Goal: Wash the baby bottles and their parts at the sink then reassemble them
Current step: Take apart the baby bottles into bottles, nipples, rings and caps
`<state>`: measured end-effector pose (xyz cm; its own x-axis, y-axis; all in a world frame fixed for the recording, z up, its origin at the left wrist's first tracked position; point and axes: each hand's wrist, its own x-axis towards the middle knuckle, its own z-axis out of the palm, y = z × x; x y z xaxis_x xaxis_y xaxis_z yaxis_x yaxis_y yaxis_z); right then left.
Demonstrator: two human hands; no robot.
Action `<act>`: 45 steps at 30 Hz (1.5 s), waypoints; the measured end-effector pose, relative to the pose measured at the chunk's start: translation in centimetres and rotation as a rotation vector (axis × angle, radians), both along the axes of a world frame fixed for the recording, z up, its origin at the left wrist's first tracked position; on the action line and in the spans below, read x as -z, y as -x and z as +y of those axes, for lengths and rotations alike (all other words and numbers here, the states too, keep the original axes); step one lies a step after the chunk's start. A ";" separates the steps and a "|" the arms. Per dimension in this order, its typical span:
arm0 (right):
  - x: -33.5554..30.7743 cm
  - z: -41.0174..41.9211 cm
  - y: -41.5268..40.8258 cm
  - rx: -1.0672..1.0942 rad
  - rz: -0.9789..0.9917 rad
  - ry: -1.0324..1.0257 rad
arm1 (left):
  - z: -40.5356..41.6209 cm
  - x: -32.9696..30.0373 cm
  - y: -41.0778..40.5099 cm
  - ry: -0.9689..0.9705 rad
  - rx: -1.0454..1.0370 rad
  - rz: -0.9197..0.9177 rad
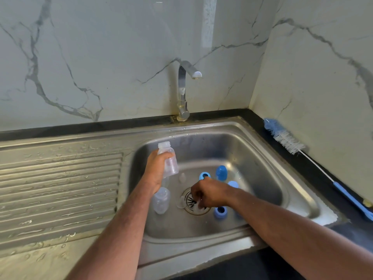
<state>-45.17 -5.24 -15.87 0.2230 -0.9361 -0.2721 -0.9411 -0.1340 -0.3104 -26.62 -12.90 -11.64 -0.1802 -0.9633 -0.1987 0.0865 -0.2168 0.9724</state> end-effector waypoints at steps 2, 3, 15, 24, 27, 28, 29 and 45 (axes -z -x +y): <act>0.2 -0.1 -0.9 -0.043 0.035 -0.018 | 0.1 0.0 0.0 0.041 0.030 -0.010; 0.3 -0.1 -1.2 -0.071 0.045 -0.019 | 0.1 0.2 0.0 0.063 0.042 -0.021; 0.9 -0.4 -1.5 -0.091 -0.085 -0.028 | -0.2 0.8 -0.3 0.069 0.093 0.036; -2.8 -2.0 -0.5 0.461 -1.086 0.139 | 0.0 0.3 -0.5 0.078 0.094 0.073; -3.5 -1.7 -0.7 0.442 -1.274 0.125 | 0.2 0.0 -0.8 0.111 0.125 0.009; -3.8 -1.6 -0.7 0.444 -1.299 0.142 | 0.2 -0.1 -1.0 0.134 0.143 -0.026; -4.1 -1.5 -0.8 0.443 -1.298 0.172 | 0.3 -0.2 -1.0 0.165 0.168 -0.068; -5.3 1.3 -1.5 0.282 -0.839 0.343 | 0.6 -2.0 -5.2 0.438 0.247 -0.428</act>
<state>-43.70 -3.95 -10.61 -0.0253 -0.9844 0.1739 -0.4407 -0.1451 -0.8858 -21.39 -12.31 -9.69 -0.3988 -0.9117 0.0986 -0.3292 0.2427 0.9125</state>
